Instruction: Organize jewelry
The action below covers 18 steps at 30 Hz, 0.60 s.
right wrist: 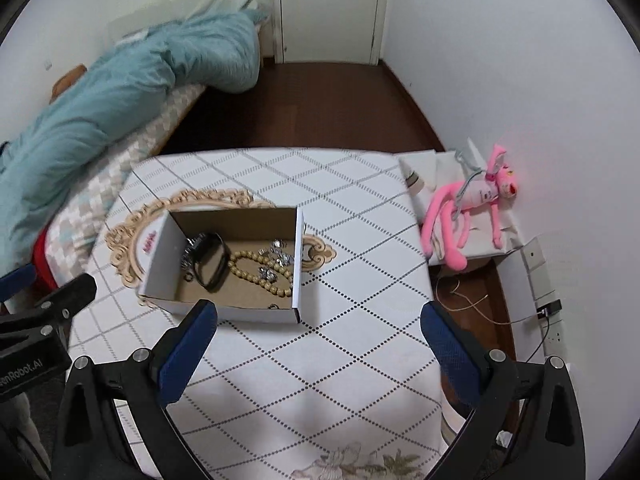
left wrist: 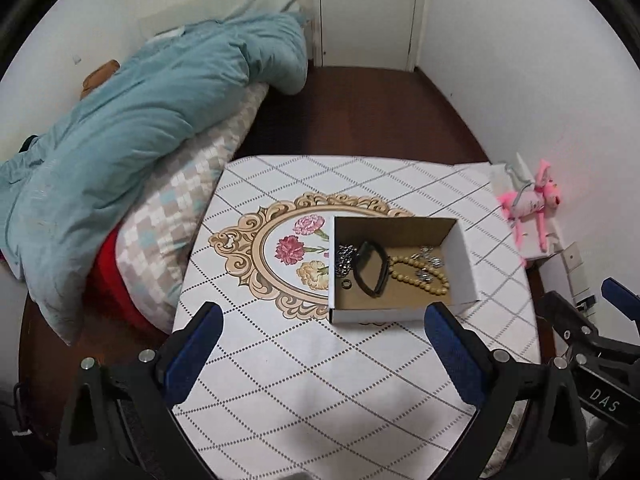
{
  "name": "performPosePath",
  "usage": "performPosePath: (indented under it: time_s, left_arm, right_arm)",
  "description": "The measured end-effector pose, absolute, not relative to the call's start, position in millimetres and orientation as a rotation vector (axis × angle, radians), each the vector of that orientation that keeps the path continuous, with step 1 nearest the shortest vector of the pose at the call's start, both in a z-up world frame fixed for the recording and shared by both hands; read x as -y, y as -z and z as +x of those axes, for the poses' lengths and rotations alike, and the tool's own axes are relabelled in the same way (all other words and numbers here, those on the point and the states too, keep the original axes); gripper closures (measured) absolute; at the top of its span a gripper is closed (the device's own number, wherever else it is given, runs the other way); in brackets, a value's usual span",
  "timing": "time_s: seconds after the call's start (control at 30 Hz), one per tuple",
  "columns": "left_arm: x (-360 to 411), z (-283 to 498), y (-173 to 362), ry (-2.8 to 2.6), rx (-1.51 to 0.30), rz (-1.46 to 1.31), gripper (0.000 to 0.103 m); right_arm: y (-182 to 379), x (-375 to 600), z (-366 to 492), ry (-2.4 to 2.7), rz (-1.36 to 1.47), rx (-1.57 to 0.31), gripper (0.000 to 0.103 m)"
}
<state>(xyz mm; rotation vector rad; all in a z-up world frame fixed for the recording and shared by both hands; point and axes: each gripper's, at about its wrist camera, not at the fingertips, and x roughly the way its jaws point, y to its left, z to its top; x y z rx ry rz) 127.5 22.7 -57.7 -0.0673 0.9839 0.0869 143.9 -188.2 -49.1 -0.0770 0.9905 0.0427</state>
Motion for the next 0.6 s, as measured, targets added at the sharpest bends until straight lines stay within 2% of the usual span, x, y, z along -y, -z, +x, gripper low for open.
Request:
performPosePath:
  time_s: [0.23,0.6]
  left_arm:
    - [-19.4,89.7,15.5,-0.078,-0.907,-0.074,0.0]
    - [-14.8,59.8,-23.2,-0.047,-0.846,-0.078,0.0]
  right_arm:
    - [-9.2,192.6,97.8,-0.021,-0.071,-0.883,0.0]
    - [-61.7,192.6,53.5,-0.025,-0.055,-0.805,0.0]
